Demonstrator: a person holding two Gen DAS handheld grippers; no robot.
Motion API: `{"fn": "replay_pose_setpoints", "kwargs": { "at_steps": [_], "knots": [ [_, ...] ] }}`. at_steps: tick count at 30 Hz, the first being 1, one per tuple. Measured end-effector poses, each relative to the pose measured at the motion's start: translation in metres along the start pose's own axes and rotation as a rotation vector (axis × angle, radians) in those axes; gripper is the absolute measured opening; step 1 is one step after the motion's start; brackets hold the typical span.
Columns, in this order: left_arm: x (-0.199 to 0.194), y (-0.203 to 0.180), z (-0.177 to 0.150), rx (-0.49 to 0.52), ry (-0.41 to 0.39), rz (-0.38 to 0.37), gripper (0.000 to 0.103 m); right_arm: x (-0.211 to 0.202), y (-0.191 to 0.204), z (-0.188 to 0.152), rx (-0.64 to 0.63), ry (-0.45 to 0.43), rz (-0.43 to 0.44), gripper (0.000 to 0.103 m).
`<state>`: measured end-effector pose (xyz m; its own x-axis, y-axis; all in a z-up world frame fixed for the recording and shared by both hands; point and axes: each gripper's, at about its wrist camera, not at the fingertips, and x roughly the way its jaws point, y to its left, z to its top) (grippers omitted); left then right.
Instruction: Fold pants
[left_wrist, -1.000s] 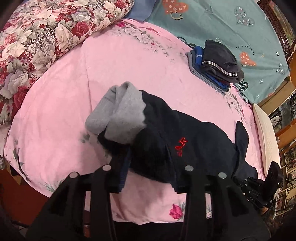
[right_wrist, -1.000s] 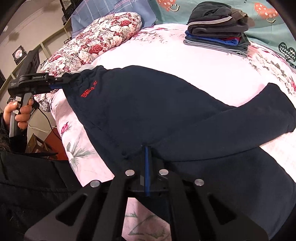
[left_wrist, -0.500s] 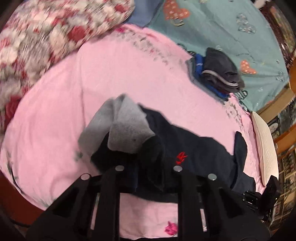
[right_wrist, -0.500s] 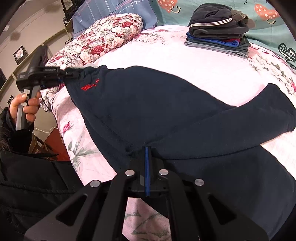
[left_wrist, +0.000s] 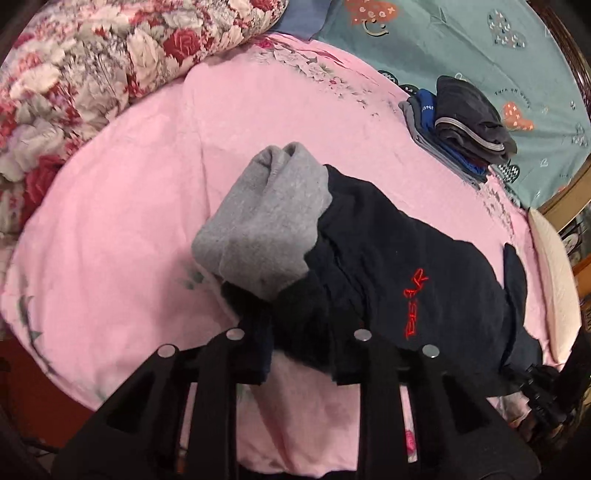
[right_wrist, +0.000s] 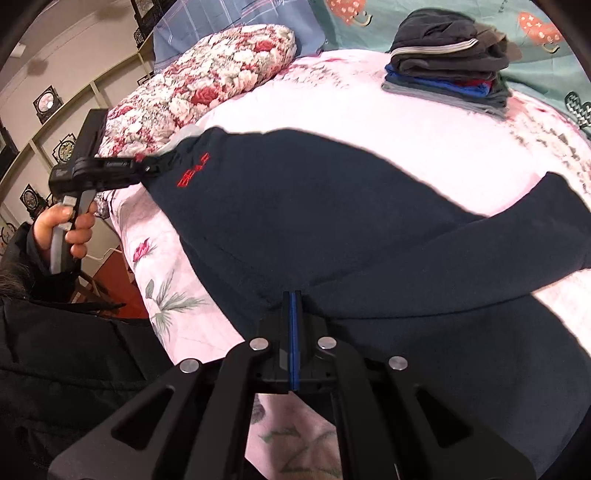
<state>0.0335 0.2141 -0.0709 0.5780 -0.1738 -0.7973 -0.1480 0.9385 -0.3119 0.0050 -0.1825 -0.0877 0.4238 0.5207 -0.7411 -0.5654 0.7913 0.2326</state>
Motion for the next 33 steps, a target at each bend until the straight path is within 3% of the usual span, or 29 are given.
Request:
{"fn": "replay_pose_setpoints", "kwargs": {
  "at_steps": [1, 2, 3, 4, 5, 6, 8, 10, 12, 15, 20, 23, 25, 27, 29, 32, 33],
  "knots": [
    [-0.011, -0.008, -0.001, 0.044, -0.019, 0.033, 0.026, -0.006, -0.003, 0.001, 0.006, -0.017, -0.007, 0.002],
    [-0.021, -0.015, -0.003, 0.081, -0.037, 0.051, 0.027, -0.018, -0.011, 0.005, 0.026, -0.05, -0.02, 0.009],
    [-0.038, -0.027, -0.005, 0.13, -0.067, 0.052, 0.034, -0.03, -0.021, 0.008, 0.049, -0.075, -0.037, 0.027],
    [-0.055, -0.038, -0.007, 0.176, -0.093, 0.036, 0.048, -0.043, -0.034, 0.011, 0.082, -0.107, -0.077, 0.037],
    [-0.07, -0.052, -0.009, 0.224, -0.117, 0.017, 0.055, -0.054, -0.045, 0.015, 0.11, -0.137, -0.121, 0.047],
    [-0.085, -0.071, -0.012, 0.296, -0.143, -0.014, 0.062, -0.068, -0.058, 0.017, 0.141, -0.168, -0.17, 0.047],
    [-0.095, -0.112, -0.018, 0.412, -0.149, -0.113, 0.063, -0.089, -0.084, 0.027, 0.202, -0.195, -0.223, 0.047],
    [-0.086, -0.148, -0.025, 0.504, -0.115, -0.208, 0.064, -0.107, -0.112, 0.043, 0.271, -0.197, -0.268, 0.05],
    [-0.06, -0.189, -0.036, 0.581, -0.048, -0.299, 0.064, -0.113, -0.138, 0.06, 0.354, -0.176, -0.283, 0.063],
    [-0.011, -0.24, -0.057, 0.698, 0.027, -0.339, 0.062, -0.101, -0.174, 0.085, 0.474, -0.119, -0.27, 0.071],
    [0.035, -0.276, -0.072, 0.721, 0.139, -0.391, 0.053, -0.046, -0.208, 0.117, 0.52, -0.002, -0.377, 0.071],
    [0.043, -0.284, -0.084, 0.772, 0.173, -0.4, 0.034, -0.013, -0.22, 0.13, 0.509, 0.062, -0.447, 0.069],
    [0.048, -0.288, -0.09, 0.788, 0.198, -0.395, 0.032, 0.01, -0.221, 0.138, 0.471, 0.106, -0.502, 0.057],
    [0.05, -0.29, -0.092, 0.787, 0.209, -0.399, 0.031, 0.038, -0.224, 0.143, 0.427, 0.191, -0.559, 0.025],
    [0.051, -0.291, -0.094, 0.792, 0.213, -0.413, 0.03, 0.054, -0.232, 0.139, 0.451, 0.257, -0.592, 0.019],
    [0.05, -0.291, -0.098, 0.808, 0.212, -0.425, 0.03, 0.056, -0.241, 0.132, 0.487, 0.254, -0.593, 0.013],
    [0.049, -0.29, -0.098, 0.807, 0.209, -0.431, 0.03, 0.053, -0.242, 0.131, 0.489, 0.244, -0.585, 0.005]
  ]
}}
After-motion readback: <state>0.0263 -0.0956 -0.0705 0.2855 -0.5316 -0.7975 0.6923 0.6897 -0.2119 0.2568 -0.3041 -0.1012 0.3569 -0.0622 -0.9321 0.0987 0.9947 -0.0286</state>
